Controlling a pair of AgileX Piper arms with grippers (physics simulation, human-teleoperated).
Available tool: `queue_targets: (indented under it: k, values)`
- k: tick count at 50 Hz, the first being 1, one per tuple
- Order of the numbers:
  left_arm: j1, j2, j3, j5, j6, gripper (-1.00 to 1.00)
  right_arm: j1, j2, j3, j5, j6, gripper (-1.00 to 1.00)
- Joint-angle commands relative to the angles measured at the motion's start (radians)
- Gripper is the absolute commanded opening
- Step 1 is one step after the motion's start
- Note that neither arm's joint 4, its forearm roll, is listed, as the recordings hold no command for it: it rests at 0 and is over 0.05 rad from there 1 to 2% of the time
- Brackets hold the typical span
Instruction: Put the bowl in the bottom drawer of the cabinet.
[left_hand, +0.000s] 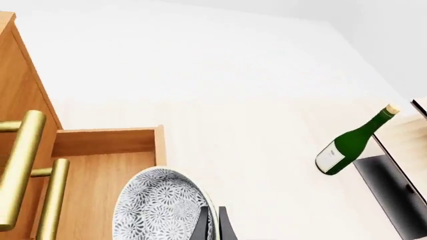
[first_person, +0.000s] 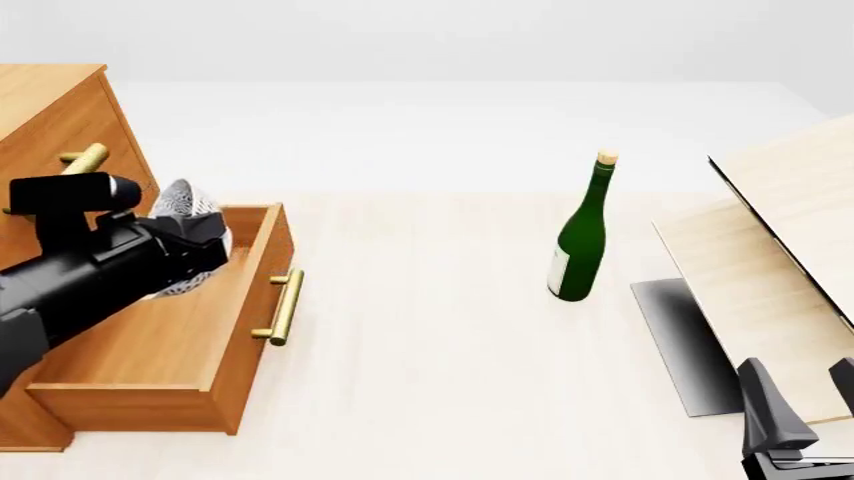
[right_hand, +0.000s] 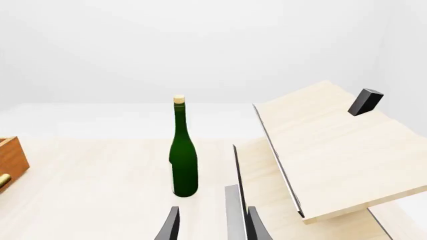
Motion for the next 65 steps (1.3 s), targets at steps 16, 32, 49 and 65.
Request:
queue_targets:
  k: [16, 32, 49, 65]
  values:
    - [0.082, 0.013, 0.072, -0.044, -0.016, -1.0, 0.0, 0.0, 0.0, 0.0, 0.0, 1.0]
    - [0.094, 0.075, 0.119, -0.117, -0.032, -1.0, 0.0, 0.0, 0.0, 0.0, 0.0, 1.0]
    - [0.147, 0.146, 0.159, -0.202, -0.028, -1.0, 0.0, 0.0, 0.0, 0.0, 0.0, 1.0]
    - [0.185, 0.228, 0.16, -0.264, -0.011, -1.0, 0.0, 0.0, 0.0, 0.0, 0.0, 1.0]
